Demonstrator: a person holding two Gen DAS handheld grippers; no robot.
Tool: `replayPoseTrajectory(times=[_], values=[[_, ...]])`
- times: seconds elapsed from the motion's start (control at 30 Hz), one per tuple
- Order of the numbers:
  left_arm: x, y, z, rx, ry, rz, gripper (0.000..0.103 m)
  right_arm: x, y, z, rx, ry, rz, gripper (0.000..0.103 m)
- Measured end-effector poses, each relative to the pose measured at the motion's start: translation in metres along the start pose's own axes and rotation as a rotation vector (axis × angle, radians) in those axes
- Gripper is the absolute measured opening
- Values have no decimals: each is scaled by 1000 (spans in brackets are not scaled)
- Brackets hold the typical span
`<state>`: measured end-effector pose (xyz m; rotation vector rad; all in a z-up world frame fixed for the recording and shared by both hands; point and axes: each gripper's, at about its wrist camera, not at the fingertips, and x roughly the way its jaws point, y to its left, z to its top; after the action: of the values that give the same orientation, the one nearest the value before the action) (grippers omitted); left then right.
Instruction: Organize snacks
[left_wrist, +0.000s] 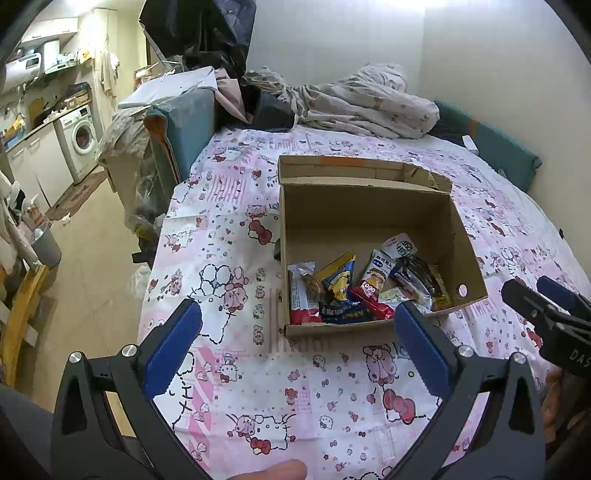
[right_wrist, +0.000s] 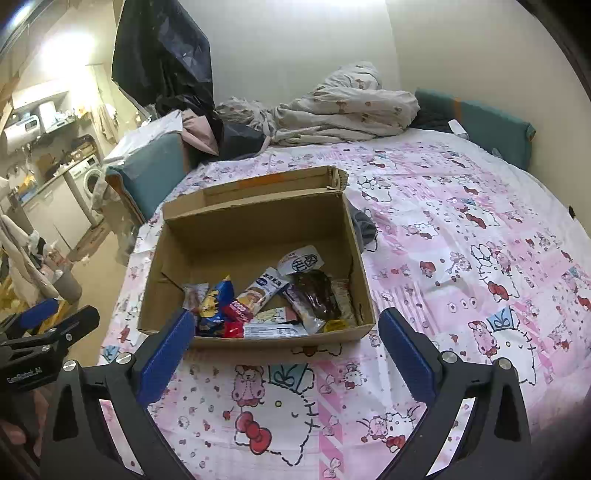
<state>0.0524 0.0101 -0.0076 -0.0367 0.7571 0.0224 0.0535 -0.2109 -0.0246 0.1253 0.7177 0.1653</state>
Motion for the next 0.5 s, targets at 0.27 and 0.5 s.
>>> replayPoseTrajectory(times=[0.27, 0.5], values=[[2, -1, 0, -6, 7, -3, 103, 0, 0, -2, -10, 3, -12, 102], [0, 0, 1, -11, 5, -2, 103, -1, 1, -2, -15, -2, -14, 102]])
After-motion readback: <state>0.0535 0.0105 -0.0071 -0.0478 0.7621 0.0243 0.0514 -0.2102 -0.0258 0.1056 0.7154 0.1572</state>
